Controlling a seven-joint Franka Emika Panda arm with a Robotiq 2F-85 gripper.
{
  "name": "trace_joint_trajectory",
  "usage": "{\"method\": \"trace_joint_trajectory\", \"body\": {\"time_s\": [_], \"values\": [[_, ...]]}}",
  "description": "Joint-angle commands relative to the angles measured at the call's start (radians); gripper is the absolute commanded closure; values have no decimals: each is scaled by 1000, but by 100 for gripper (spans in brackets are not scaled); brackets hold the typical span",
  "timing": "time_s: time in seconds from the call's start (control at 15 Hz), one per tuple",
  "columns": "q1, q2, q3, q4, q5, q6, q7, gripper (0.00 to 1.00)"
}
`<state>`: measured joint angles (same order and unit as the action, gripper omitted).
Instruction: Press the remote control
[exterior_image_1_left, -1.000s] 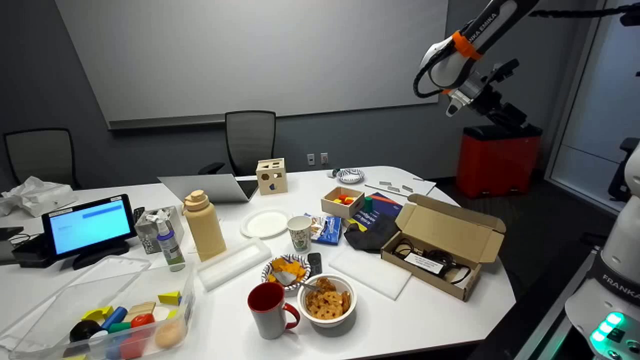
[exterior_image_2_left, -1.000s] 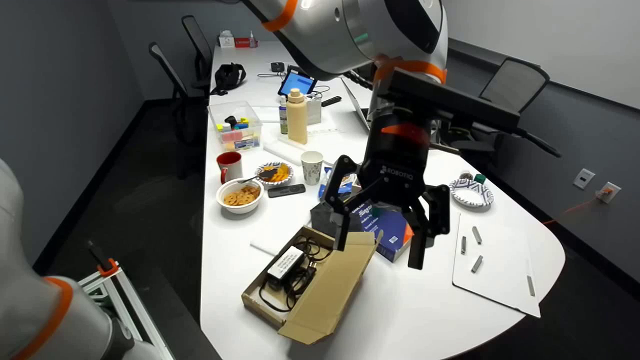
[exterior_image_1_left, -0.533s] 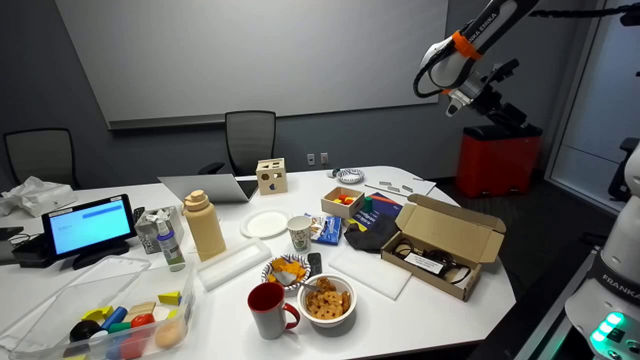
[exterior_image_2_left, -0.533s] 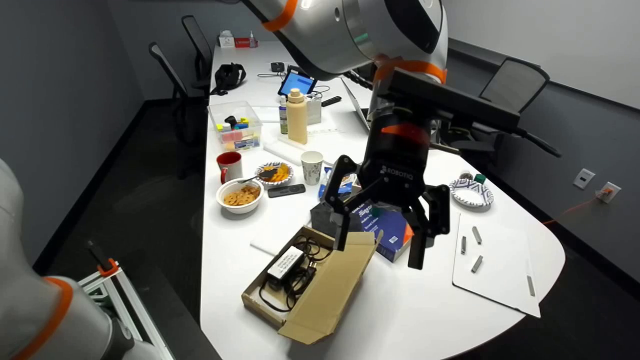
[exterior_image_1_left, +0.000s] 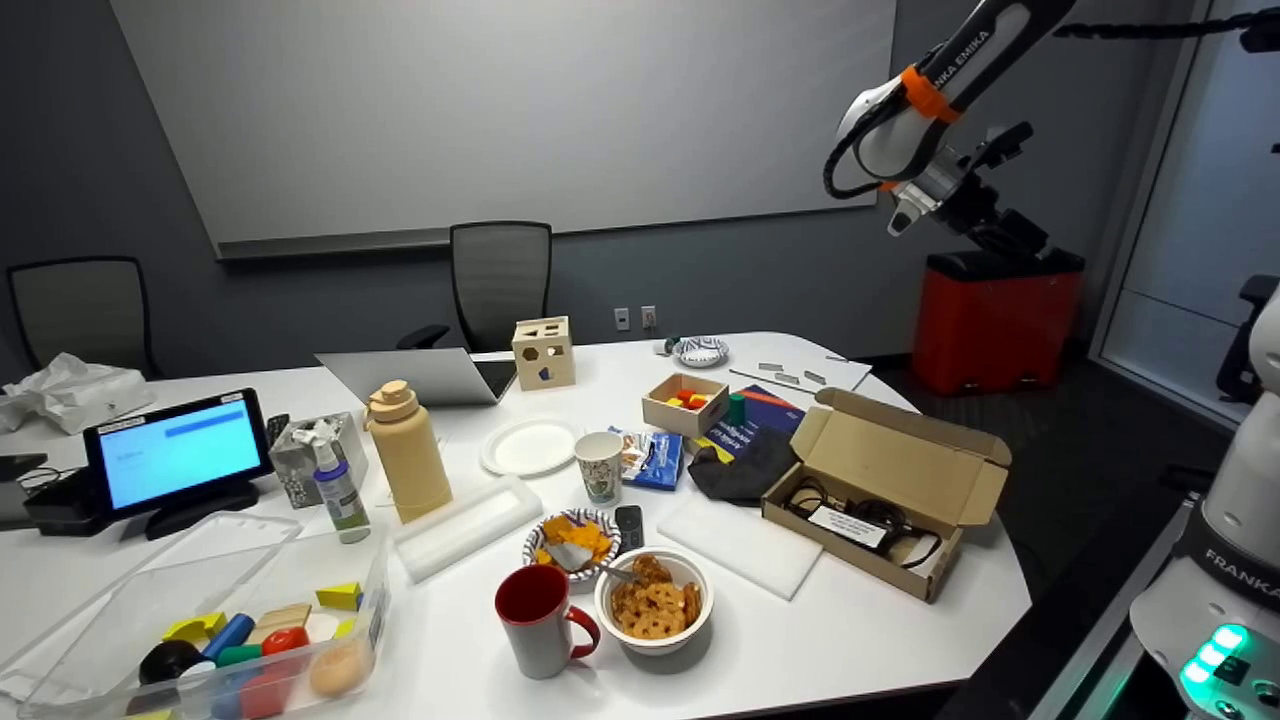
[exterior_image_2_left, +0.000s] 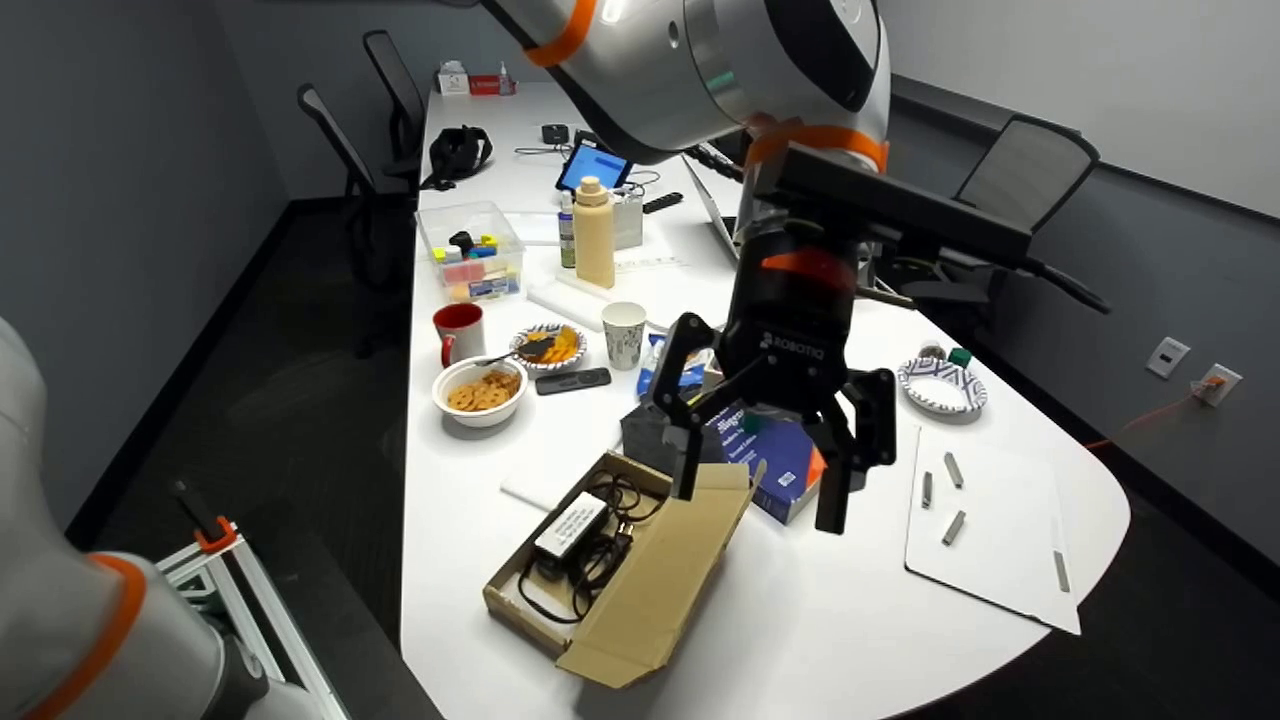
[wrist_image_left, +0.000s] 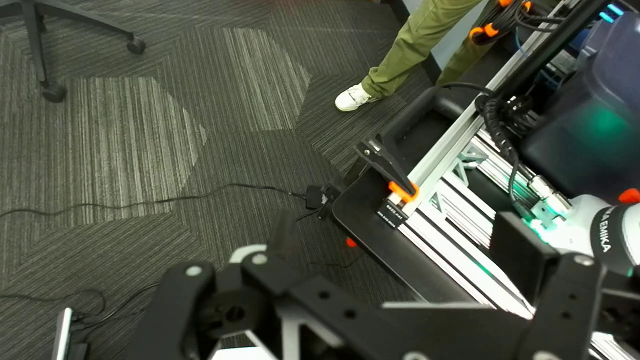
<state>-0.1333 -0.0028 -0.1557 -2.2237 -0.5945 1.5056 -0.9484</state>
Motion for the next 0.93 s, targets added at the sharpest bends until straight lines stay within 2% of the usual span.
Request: {"method": "trace_joint_trajectory", "body": {"time_s": [0.0, 0.4, 0.87], "values": [[24, 80, 37, 58, 20, 65, -23, 0], [84, 214, 136, 193, 10, 236, -61, 0], [125, 376, 231, 326, 48, 421, -306, 0]]}}
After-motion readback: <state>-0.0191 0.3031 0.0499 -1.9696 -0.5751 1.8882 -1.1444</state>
